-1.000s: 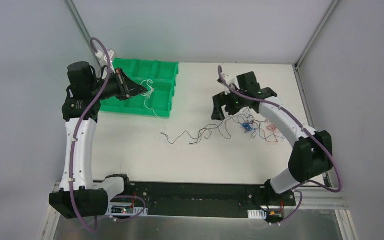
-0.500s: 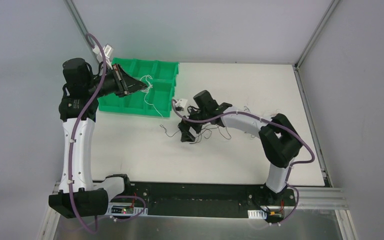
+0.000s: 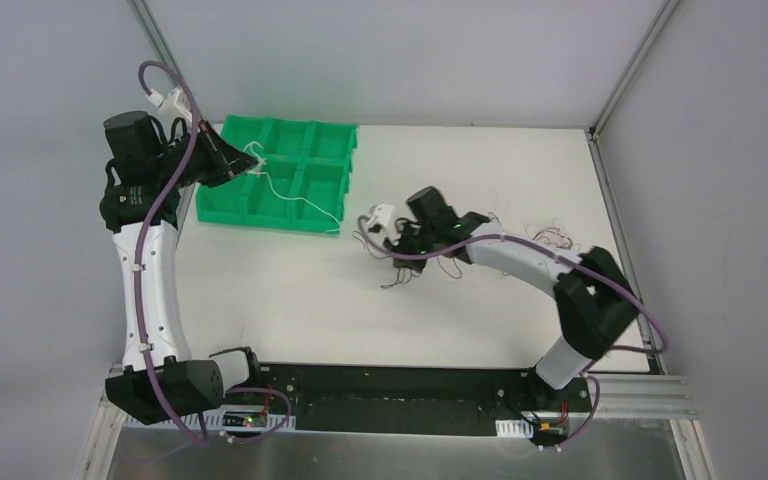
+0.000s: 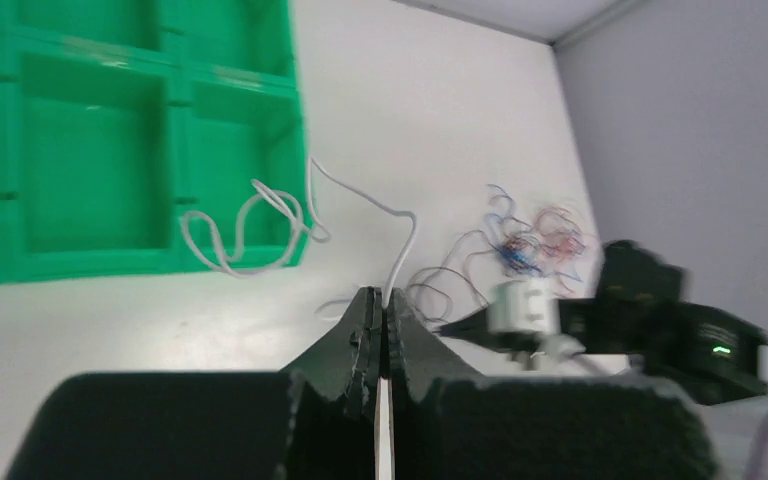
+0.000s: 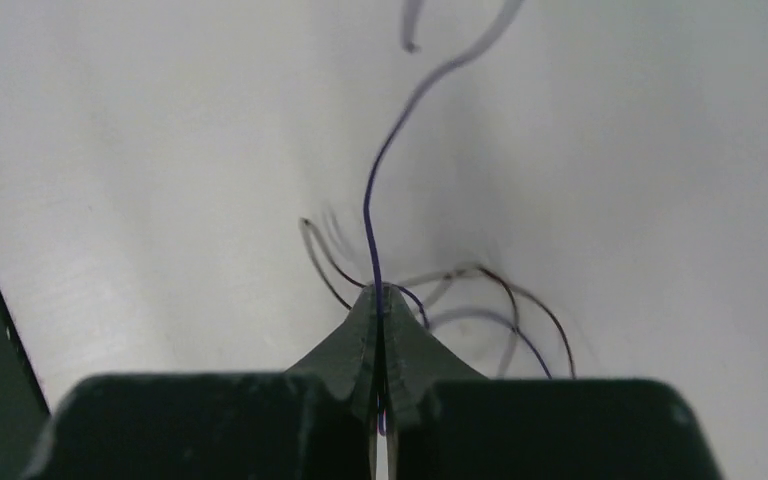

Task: Untangle the cables

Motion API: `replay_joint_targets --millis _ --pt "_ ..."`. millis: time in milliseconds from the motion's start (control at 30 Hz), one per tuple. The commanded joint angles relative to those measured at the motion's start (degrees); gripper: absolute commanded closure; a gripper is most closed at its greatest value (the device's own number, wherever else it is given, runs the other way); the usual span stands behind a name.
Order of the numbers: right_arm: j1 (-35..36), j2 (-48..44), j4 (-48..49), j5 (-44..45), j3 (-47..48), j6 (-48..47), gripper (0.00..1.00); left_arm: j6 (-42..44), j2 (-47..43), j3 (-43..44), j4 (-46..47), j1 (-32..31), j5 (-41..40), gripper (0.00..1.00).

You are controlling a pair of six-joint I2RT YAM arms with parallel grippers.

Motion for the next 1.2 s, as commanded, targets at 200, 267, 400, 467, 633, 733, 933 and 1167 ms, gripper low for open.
replay_joint_targets --millis 200,267,400,467,633,733,933,1167 --pt "-27.21 -21.27 -13.25 -7.4 -10.83 2.21 1.0 22.93 2.43 -1.52 -9.87 9.87 -20.28 1.0" --pt "-29.59 -22.11 -13.36 -8.6 -11.37 2.81 1.0 25.39 2.84 -2.43 -10.4 10.87 -21.18 1.0" --pt "-31.2 -22.01 -12.52 -10.8 -11.23 4.98 1.0 28.75 3.21 -4.05 -11.72 12.46 -21.55 1.0" --pt "-31.37 -21.6 -12.18 -11.49 -10.72 6.7 1.0 30.31 3.46 -4.54 -12.96 13.17 -19.98 1.0" --pt "-31.5 -20.56 -11.64 -13.2 -9.35 9.27 1.0 32.49 1.47 -6.78 -15.86 13.18 -8.49 1.0" --pt "-31.44 -20.08 -11.26 -13.78 -8.77 10.95 1.0 29.11 -1.04 -6.94 -17.63 12.35 3.05 1.0" --pt "-31.5 -18.88 -11.14 -14.84 -7.65 13.22 1.0 24.35 -4.69 -4.67 -17.69 8.27 6.54 1.0" --pt "-31.46 -17.57 -11.84 -15.33 -6.46 13.97 1.0 34.82 -4.02 -13.14 -18.58 -1.15 -2.3 1.0"
